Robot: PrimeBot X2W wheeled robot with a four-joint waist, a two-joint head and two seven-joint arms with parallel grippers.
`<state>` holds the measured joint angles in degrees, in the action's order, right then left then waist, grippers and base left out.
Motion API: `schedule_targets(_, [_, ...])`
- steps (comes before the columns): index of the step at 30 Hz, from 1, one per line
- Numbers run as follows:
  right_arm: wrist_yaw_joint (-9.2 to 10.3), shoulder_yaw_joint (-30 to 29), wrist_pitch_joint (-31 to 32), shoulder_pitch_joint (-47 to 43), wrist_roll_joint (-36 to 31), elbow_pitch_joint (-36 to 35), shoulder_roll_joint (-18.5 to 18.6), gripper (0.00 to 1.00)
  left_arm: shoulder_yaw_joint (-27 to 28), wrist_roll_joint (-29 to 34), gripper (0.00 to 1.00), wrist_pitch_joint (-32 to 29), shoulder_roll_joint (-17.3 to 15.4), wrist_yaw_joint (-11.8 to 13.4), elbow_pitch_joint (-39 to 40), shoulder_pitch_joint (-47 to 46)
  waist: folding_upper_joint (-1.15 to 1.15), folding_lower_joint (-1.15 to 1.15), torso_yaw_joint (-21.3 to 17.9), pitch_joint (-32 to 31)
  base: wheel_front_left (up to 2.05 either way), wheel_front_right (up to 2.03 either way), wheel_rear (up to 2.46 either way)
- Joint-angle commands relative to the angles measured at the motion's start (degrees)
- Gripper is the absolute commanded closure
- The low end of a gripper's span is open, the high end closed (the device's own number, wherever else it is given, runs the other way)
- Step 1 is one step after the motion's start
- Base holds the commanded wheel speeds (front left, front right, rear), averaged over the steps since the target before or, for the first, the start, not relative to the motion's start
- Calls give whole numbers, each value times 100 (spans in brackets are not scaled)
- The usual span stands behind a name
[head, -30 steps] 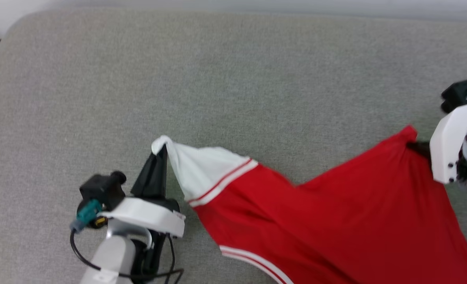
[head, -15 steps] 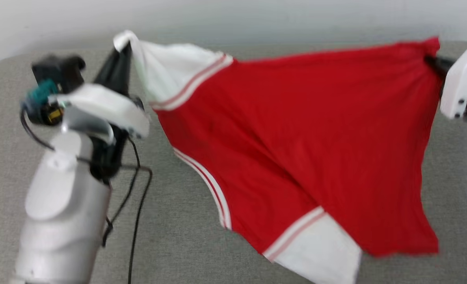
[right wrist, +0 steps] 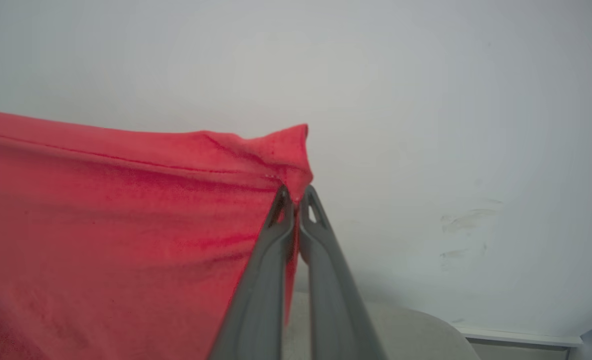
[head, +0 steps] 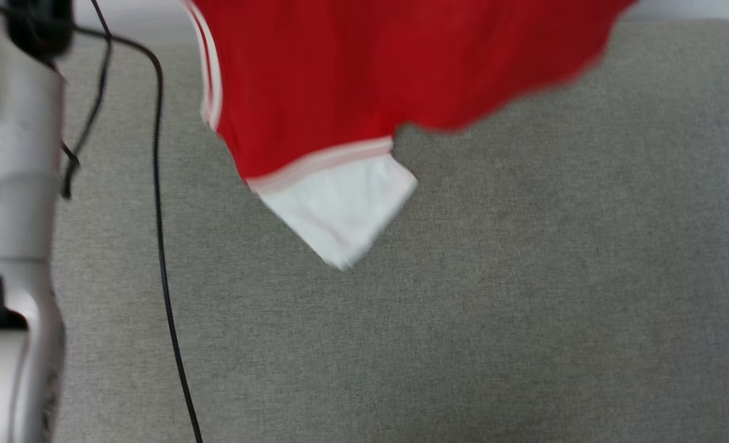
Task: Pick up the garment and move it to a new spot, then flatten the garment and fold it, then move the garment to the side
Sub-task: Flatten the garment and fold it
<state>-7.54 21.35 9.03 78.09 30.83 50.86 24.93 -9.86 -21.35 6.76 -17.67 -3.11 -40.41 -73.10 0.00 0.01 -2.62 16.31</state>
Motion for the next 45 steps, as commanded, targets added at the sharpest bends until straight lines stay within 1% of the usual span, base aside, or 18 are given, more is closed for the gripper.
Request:
schedule_targets(1, [10,-19,-36,181,-58,42,14,100,-2,34,100,31,-65,-4,-27,-146,0,-1,-34,75,0,0,0])
schedule_targets(3, [10,-20,-69,474,-70,136,-60,100,-18,100,100,33,-164,8,-123,-489,0,-1,-59,217,0,0,0])
schedule_targets(7, [10,-76,-191,1102,-91,278,-82,100,-37,171,100,-32,-282,13,-292,-1142,0,-1,-84,528,0,0,0])
schedule_targets(11, [10,-61,-329,1559,-137,387,-129,100,-121,254,100,-125,-297,38,-419,-1656,0,-1,-81,953,0,0,0])
schedule_targets(13, [10,-72,-393,1723,-103,467,-159,100,-156,245,100,-178,-254,52,-475,-1846,0,-1,-62,1159,0,0,0])
schedule_targets(16, [9,5,-443,1850,-50,570,-236,100,-175,222,100,-164,-203,70,-548,-1935,0,-1,-51,1422,0,0,0])
schedule_targets(18, [9,95,-440,1884,-10,605,-276,100,-170,183,100,-158,-142,108,-569,-1888,0,-1,-36,1580,0,0,0])
schedule_targets(22, [9,288,-439,1774,156,652,-344,100,-135,43,100,-98,-13,105,-663,-1642,0,-1,0,1787,0,0,0])
schedule_targets(27, [9,590,-428,1488,452,609,-248,100,-35,-212,100,-75,156,33,-801,-1230,0,-1,91,1846,0,0,0])
schedule_targets(33, [8,1090,-497,724,863,445,-110,100,12,-499,100,60,317,-114,-961,-458,0,-1,201,1629,0,0,0])
schedule_targets(39, [8,1578,-680,-641,1410,152,120,100,-49,-710,100,283,400,-286,-1015,786,0,-1,259,1072,0,0,0])
schedule_targets(45, [8,1855,-1053,-2103,1881,-49,181,100,-113,-904,100,513,350,-386,-935,2300,0,-1,250,315,0,0,0])
